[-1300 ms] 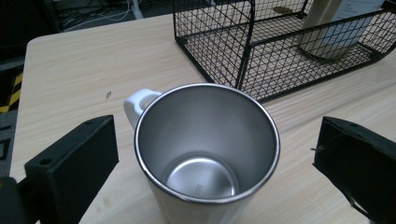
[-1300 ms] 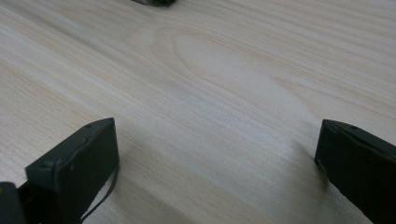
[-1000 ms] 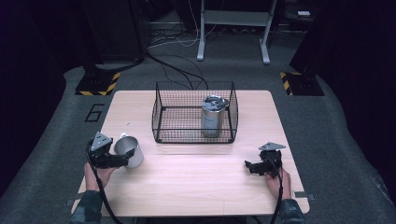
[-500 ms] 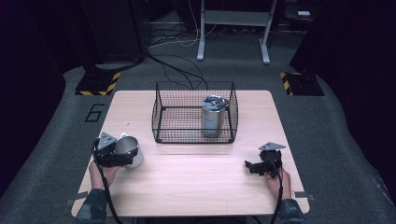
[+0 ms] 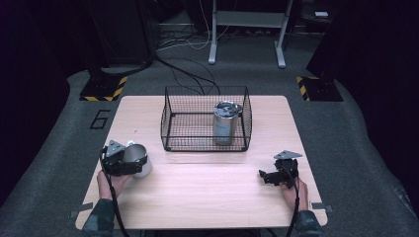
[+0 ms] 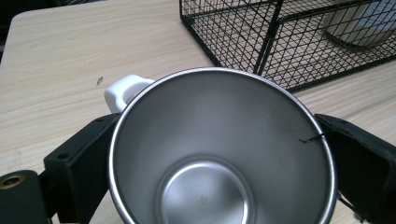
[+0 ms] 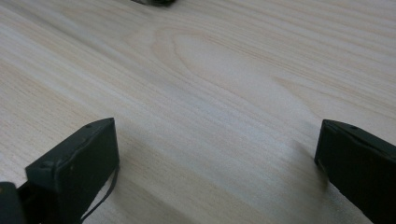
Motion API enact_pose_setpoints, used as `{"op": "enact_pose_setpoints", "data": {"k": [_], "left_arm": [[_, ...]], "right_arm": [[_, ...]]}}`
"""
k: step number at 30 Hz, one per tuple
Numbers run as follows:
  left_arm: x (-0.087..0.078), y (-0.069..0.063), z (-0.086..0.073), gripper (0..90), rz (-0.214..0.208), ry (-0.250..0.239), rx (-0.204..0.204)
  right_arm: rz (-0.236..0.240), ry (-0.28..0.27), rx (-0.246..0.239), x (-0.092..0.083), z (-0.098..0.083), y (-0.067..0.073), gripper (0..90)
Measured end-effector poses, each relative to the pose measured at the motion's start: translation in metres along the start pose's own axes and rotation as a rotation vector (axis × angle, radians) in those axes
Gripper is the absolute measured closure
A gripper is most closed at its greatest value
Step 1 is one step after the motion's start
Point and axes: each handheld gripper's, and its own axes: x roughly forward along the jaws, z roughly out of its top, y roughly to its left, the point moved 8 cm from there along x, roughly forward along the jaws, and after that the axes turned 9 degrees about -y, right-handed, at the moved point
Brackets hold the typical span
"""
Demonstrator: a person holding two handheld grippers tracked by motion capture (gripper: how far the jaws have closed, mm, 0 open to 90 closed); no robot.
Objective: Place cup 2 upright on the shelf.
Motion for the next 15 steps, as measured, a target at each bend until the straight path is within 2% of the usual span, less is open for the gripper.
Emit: {"op": "enact_pose_setpoints", "data": {"k": [15], "left_arm": [[-0.0005,0.0002,0.0002,6.2,-0.011,0.004,0.0]], "right_arm": [[0.0,0.0,0.0,0.0,0.0,0.0,0.0]]}}
